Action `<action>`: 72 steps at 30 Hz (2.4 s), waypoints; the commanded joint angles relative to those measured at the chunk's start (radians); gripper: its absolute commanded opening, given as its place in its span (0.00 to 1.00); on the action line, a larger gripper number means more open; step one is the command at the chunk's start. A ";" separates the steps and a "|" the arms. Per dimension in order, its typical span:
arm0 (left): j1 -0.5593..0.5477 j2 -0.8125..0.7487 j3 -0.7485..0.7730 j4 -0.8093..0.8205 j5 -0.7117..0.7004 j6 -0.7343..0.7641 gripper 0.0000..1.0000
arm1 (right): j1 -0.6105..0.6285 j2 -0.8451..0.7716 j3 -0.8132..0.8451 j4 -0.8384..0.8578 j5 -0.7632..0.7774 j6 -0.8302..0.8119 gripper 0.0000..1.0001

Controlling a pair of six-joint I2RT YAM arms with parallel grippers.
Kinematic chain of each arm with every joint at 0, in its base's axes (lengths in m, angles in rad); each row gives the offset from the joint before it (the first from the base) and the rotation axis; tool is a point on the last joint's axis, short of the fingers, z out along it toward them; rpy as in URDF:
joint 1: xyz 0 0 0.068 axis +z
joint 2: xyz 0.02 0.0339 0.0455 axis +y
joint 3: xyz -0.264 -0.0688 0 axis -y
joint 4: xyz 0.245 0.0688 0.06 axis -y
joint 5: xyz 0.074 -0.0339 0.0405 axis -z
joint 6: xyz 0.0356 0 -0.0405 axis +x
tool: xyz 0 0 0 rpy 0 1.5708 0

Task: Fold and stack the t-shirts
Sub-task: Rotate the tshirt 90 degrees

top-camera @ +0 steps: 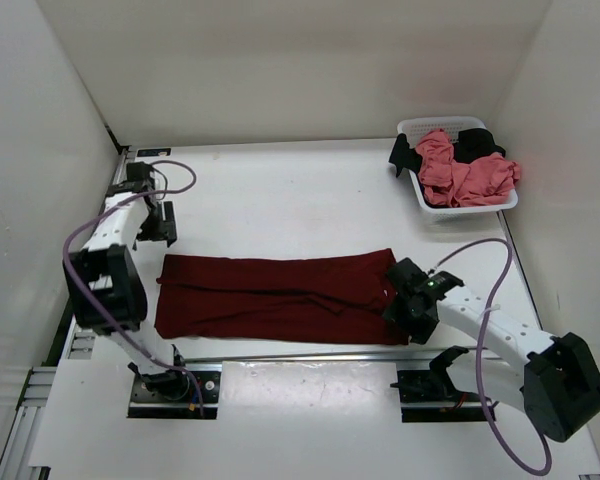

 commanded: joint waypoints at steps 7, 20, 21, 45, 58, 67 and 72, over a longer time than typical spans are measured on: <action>-0.017 0.180 0.010 0.079 0.057 -0.001 0.86 | -0.038 0.061 -0.157 0.180 -0.092 0.157 0.65; 0.087 0.086 -0.050 0.047 0.014 -0.001 0.86 | -0.323 0.465 0.282 0.275 -0.055 -0.275 0.08; 0.099 0.076 -0.050 0.034 0.014 -0.001 0.86 | -0.323 0.521 0.354 0.275 -0.055 -0.345 0.07; 0.060 -0.102 -0.222 -0.057 0.134 -0.001 0.89 | -0.102 0.806 1.251 0.238 0.028 -0.722 0.73; 0.103 -0.503 -0.351 0.036 0.318 -0.001 0.89 | 0.712 0.530 0.511 0.441 0.120 0.166 0.69; 0.112 -0.666 -0.333 -0.049 0.309 -0.001 0.92 | 0.771 0.700 0.502 0.582 0.080 0.367 0.64; 0.112 -0.700 -0.314 -0.091 0.298 -0.001 0.94 | 0.771 0.776 0.537 0.556 0.058 0.376 0.55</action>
